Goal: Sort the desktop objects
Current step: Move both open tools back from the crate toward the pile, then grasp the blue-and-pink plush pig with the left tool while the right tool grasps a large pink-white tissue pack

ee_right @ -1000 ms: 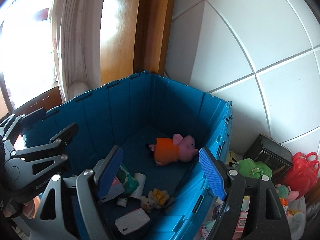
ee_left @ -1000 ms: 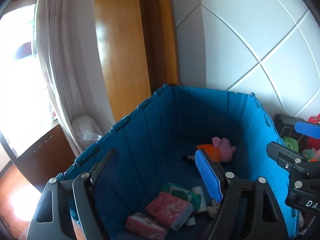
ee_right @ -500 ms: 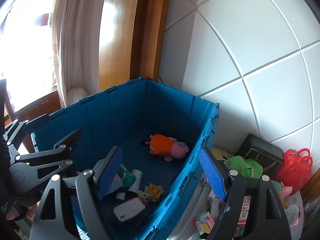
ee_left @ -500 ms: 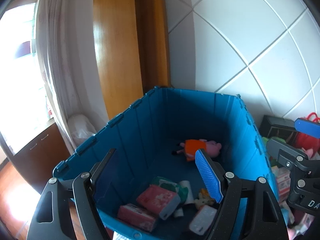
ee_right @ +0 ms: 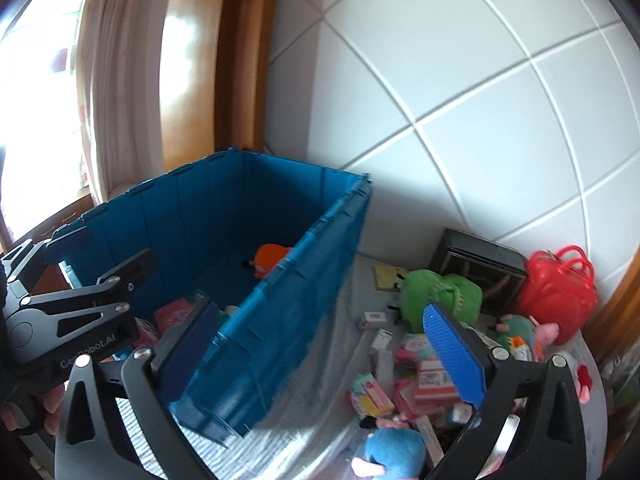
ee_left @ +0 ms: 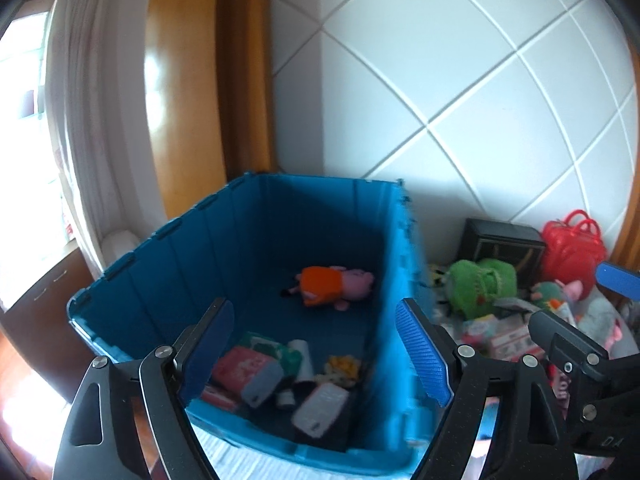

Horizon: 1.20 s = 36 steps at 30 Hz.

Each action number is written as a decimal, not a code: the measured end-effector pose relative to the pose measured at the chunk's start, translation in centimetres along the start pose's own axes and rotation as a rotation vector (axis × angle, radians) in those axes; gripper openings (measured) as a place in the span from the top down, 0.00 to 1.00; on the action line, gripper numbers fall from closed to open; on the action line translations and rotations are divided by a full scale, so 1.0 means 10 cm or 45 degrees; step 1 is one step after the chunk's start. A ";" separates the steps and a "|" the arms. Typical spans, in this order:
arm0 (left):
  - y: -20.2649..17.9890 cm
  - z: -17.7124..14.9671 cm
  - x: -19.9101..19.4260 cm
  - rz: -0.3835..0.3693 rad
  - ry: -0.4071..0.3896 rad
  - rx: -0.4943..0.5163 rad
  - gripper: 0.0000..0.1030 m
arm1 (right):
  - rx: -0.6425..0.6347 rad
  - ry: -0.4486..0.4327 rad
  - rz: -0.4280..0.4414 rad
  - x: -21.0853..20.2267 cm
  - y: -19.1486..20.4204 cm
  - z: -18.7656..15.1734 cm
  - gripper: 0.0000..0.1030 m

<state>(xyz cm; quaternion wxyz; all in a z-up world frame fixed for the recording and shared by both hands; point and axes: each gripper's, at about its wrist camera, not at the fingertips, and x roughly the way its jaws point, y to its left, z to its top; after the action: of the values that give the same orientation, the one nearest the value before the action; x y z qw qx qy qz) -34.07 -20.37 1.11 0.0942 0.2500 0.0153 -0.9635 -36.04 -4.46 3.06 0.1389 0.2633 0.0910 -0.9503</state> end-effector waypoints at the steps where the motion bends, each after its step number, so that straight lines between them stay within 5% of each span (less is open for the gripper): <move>1: -0.11 -0.02 -0.03 -0.018 0.001 0.012 0.18 | 0.019 -0.001 -0.020 -0.06 -0.13 -0.06 0.00; 12: -1.49 -0.38 -0.19 -0.194 0.071 0.126 0.18 | 0.183 0.091 -0.195 -0.54 -1.60 -0.93 0.00; 23: -2.82 -1.30 0.12 -0.212 0.361 0.249 0.18 | 0.410 0.340 -0.348 -0.67 -3.15 -2.23 0.00; 29: -3.04 -1.72 0.38 -0.169 0.516 0.260 0.18 | 0.496 0.446 -0.338 -0.55 -3.40 -2.64 0.00; 36: -3.07 -2.03 0.64 -0.152 0.622 0.277 0.18 | 0.523 0.549 -0.284 -0.21 -3.26 -2.86 0.00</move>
<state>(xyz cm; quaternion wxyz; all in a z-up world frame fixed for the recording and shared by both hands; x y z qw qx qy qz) -35.63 10.24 -20.27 0.0031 0.4823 -0.0514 -0.8745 -30.87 33.80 -16.73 -0.0449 0.4698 -0.0471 -0.8804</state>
